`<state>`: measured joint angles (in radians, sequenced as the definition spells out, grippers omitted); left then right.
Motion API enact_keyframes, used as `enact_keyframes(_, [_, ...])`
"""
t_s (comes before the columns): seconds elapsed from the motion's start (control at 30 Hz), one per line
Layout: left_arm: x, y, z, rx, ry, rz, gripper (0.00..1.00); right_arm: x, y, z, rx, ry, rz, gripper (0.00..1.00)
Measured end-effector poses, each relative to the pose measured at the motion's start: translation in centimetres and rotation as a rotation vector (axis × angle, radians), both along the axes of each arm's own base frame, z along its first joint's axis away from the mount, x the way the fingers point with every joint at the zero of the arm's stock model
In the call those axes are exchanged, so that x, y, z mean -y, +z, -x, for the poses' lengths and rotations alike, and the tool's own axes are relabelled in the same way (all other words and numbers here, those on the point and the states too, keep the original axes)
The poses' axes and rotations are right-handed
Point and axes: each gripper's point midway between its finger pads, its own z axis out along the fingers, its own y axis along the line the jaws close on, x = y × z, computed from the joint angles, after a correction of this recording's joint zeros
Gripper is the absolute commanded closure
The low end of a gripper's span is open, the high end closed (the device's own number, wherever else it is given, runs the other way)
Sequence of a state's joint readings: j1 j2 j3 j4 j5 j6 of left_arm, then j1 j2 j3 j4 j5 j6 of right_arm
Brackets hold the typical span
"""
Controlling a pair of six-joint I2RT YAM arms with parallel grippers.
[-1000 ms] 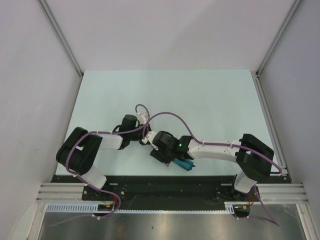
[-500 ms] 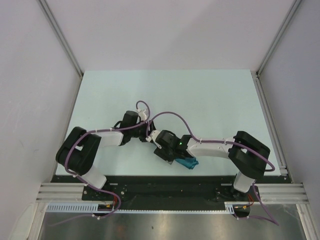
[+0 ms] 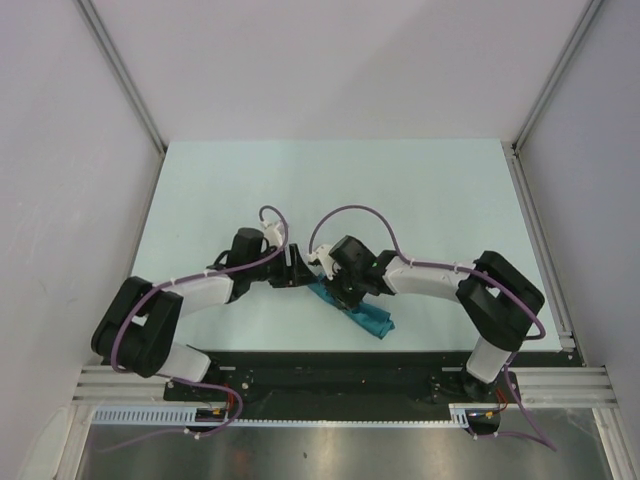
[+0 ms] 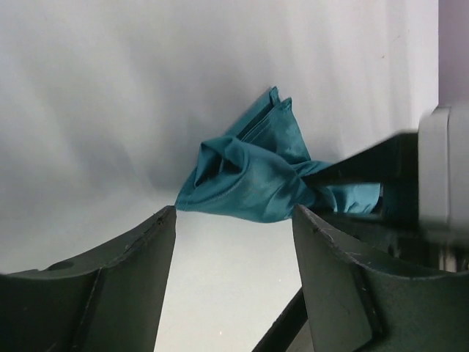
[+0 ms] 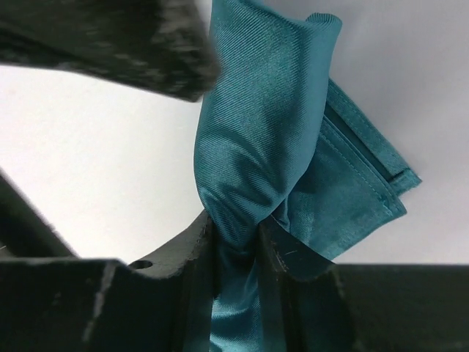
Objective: Fold the napkin, place the utensils inside, and roll it up
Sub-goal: Roll the napkin with the utensil
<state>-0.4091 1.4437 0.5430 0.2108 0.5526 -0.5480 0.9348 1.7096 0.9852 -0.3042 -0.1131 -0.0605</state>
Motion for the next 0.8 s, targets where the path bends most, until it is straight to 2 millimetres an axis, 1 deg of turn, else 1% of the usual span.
enact_keyframes(0.1, [-0.3,-0.2,0.7,0.004,0.001,0.001,0.3,-0.2,0.2,0.4,-0.099,0.008,-0.071,0.78])
enact_keyframes(0.3, [-0.5,-0.5,1.1,0.005,0.0,0.003,0.3,-1.4,0.5,2.6,-0.31,0.07,-0.191,0.78])
enact_keyframes(0.37, [-0.5,-0.5,1.1,0.01,-0.002,0.006,0.32,-1.7,0.5,3.1,-0.362,0.083,-0.217,0.78])
enact_keyframes(0.6, [-0.3,-1.1,2.0,-0.008,-0.026,0.018,0.38,-1.7,0.5,3.1,-0.47,0.07,-0.271,0.77])
enact_keyframes(0.67, [-0.2,-1.5,2.3,-0.022,-0.036,0.017,0.41,-1.6,0.5,3.0,-0.502,0.062,-0.288,0.77])
enact_keyframes(0.77, [0.0,-2.0,2.6,-0.04,-0.048,0.017,0.49,-1.6,0.5,2.9,-0.53,0.058,-0.302,0.77])
enact_keyframes(0.8, [0.1,-2.1,2.7,-0.045,-0.052,0.017,0.54,-1.6,0.5,2.9,-0.539,0.058,-0.305,0.76])
